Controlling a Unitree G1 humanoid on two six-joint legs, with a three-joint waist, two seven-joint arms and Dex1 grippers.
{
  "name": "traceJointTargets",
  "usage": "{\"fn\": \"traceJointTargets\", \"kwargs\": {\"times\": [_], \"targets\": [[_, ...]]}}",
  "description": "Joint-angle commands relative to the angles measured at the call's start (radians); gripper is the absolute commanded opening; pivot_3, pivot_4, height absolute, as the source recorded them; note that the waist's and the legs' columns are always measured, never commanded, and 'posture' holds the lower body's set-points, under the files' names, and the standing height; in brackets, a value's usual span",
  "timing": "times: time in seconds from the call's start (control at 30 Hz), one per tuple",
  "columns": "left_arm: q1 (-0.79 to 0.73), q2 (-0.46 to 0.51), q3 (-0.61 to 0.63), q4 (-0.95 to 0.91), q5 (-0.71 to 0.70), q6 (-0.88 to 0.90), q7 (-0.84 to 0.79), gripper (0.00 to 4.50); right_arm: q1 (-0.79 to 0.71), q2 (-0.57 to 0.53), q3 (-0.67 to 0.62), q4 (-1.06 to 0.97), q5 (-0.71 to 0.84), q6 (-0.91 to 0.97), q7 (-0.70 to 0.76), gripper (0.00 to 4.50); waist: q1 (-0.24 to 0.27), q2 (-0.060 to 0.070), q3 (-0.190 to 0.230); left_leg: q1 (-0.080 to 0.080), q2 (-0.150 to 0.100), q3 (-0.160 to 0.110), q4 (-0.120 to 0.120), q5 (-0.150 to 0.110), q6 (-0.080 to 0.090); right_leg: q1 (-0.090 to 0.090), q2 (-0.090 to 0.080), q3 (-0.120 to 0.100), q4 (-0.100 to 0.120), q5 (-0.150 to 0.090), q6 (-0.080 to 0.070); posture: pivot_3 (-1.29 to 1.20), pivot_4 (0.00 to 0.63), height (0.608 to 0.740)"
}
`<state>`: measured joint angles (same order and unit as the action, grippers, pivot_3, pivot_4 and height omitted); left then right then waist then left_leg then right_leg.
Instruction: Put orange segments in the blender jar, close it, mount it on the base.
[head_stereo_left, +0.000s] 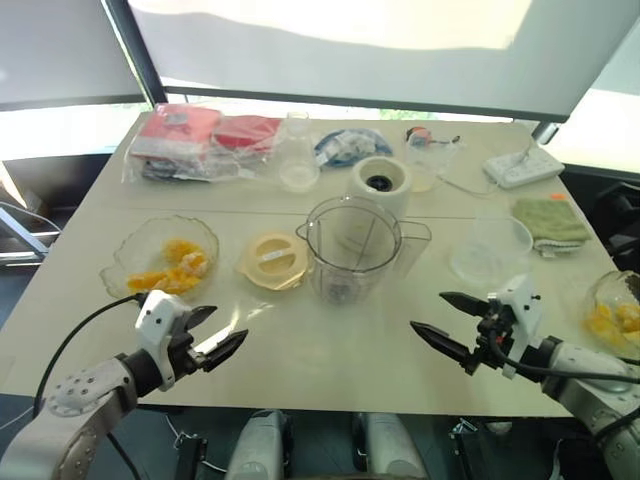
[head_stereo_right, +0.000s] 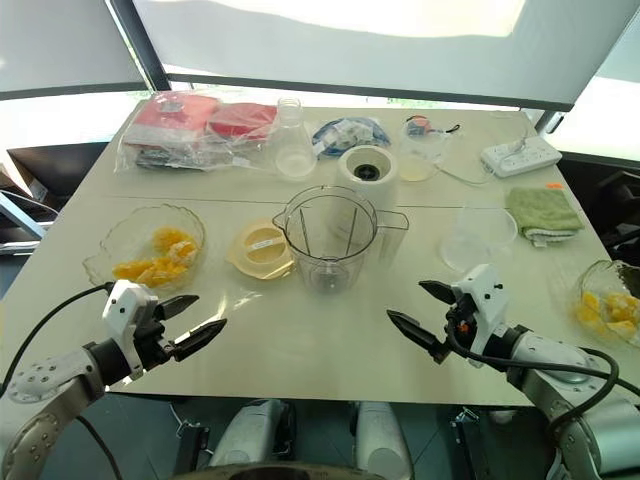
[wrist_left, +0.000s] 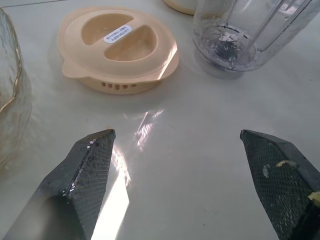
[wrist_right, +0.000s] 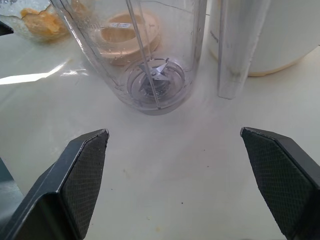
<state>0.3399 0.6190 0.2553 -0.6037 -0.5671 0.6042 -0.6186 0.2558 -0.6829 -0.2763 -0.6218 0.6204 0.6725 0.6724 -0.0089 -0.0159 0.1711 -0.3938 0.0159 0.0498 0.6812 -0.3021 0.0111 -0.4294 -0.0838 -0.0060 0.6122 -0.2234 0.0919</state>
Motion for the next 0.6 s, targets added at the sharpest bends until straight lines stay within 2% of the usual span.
{"fn": "traceJointTargets", "kwargs": {"times": [0.03, 0.6], "targets": [[0.006, 0.0, 0.012, -0.046, -0.018, -0.002, 0.0, 4.17, -0.01, 0.004, 0.0, -0.009, 0.003, -0.013, -0.004, 4.45, -0.001, 0.0, 0.0, 0.0, 0.0, 0.0, 0.0, 0.0, 0.0, 0.0, 0.0, 0.0, 0.0, 0.0, 0.0, 0.0, 0.15, 0.74], [-0.057, -0.004, -0.018, -0.018, -0.012, -0.001, 0.012, 4.17, -0.032, 0.013, 0.011, -0.023, -0.001, -0.016, -0.036, 4.45, 0.0, 0.0, 0.0, 0.0, 0.0, 0.0, 0.0, 0.0, 0.0, 0.0, 0.0, 0.0, 0.0, 0.0, 0.0, 0.0, 0.15, 0.74]]}}
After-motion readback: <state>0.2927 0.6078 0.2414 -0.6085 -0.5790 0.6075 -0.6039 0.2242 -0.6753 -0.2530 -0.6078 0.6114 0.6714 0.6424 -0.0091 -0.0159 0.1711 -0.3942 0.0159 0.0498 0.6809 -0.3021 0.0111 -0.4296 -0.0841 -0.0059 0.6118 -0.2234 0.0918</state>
